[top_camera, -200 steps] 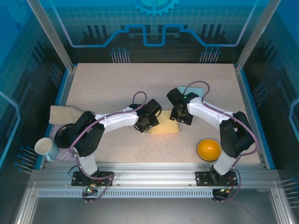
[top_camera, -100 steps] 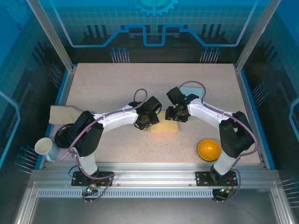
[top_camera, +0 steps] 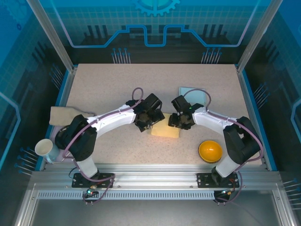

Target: Fold the paper box

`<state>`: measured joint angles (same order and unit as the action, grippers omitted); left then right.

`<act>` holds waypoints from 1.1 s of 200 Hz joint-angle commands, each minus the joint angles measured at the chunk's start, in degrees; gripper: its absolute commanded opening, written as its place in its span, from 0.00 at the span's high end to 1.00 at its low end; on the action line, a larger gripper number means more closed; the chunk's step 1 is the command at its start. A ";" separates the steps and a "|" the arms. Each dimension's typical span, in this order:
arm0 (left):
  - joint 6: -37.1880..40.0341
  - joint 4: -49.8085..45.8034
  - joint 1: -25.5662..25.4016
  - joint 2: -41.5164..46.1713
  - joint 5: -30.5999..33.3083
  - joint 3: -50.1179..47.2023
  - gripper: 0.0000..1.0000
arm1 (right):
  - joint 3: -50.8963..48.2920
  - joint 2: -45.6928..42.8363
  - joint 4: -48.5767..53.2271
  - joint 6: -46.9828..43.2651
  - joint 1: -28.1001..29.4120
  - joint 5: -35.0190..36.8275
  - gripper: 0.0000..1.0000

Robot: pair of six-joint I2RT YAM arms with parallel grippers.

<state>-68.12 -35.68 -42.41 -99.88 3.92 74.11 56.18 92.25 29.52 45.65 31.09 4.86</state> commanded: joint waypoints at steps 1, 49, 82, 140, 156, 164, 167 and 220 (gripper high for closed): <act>-0.80 -1.01 0.63 -2.77 -2.41 2.57 0.01 | -0.89 -1.40 -1.21 0.27 0.17 -0.48 0.45; -0.99 -0.84 1.47 -6.38 -4.31 3.62 0.01 | -0.77 -1.72 -1.09 -0.98 -0.19 -0.56 0.45; -0.36 2.45 1.54 -7.00 -4.96 2.42 0.02 | -1.00 -1.90 -1.95 -1.65 -0.51 -1.24 0.45; -2.52 3.01 1.11 -7.71 -5.68 1.29 0.04 | -1.74 -1.94 -2.56 -1.70 -0.88 -1.41 0.45; -3.61 2.48 0.90 -7.29 -6.03 0.82 0.04 | -1.59 -1.68 -2.12 -1.56 -1.01 -1.11 0.44; -3.99 2.03 0.66 -7.10 -6.06 0.88 0.04 | -1.35 -1.51 -1.76 -1.48 -1.08 -0.94 0.44; -4.18 1.71 0.57 -7.01 -6.04 1.02 0.04 | -1.29 -1.47 -1.67 -1.52 -1.04 -0.87 0.44; -6.09 -2.50 -0.13 -8.04 -7.67 3.86 0.02 | -0.46 0.21 -0.92 -0.29 -1.22 -0.91 0.43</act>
<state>-72.14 -33.98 -42.19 -106.39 -1.48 75.77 55.33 91.50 27.42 44.77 30.55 4.03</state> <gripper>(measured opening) 0.975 0.571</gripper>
